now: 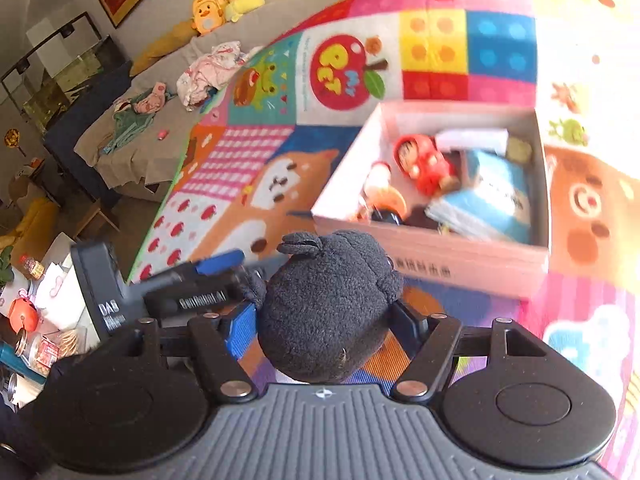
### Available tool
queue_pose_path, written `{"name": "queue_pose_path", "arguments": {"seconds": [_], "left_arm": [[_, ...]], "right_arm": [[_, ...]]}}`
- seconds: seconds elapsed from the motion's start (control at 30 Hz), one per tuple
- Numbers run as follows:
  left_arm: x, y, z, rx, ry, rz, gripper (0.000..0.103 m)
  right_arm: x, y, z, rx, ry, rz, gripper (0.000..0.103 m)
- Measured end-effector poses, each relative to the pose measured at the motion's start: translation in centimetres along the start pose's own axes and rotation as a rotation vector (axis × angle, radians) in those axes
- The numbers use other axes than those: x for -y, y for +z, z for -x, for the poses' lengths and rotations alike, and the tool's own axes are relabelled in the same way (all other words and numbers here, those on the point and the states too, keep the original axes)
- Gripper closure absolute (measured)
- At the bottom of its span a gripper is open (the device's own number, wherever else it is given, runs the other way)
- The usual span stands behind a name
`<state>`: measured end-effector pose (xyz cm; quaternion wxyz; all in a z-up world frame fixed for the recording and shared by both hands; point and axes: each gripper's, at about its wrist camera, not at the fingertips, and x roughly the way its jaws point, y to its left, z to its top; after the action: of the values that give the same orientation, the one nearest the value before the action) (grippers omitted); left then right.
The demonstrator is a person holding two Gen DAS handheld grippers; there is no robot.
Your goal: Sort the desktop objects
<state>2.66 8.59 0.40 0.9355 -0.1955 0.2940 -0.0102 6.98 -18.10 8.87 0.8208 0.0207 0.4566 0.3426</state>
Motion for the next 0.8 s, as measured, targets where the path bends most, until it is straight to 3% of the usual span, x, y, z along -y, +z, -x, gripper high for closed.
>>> {"name": "queue_pose_path", "arguments": {"seconds": [0.1,0.17,0.33,0.43,0.6,0.8], "left_arm": [[0.7,1.0,0.1,-0.022,-0.052,0.025,0.000],[1.7,1.8,0.1,-0.022,-0.074,0.008,0.000],[5.3,3.6,-0.9,0.029,0.013,-0.154,0.000],[6.5,4.6,-2.7,0.036,0.067,-0.207,0.000],[7.0,5.2,-5.6,-0.001,0.160,-0.292,0.000],[6.4,5.2,-5.5,0.000,0.208,-0.349,0.000]], "right_arm": [[1.0,-2.1,-0.6,0.009,-0.092,0.022,0.030],[1.2,-2.7,0.1,0.063,-0.135,0.068,0.029],[3.6,-1.6,3.2,0.288,-0.185,0.044,0.019],[6.4,0.9,2.4,0.391,-0.334,-0.050,0.019],[9.8,3.0,-2.1,0.315,-0.509,-0.076,0.023],[10.6,1.6,-3.0,0.266,-0.568,-0.063,0.024]]}}
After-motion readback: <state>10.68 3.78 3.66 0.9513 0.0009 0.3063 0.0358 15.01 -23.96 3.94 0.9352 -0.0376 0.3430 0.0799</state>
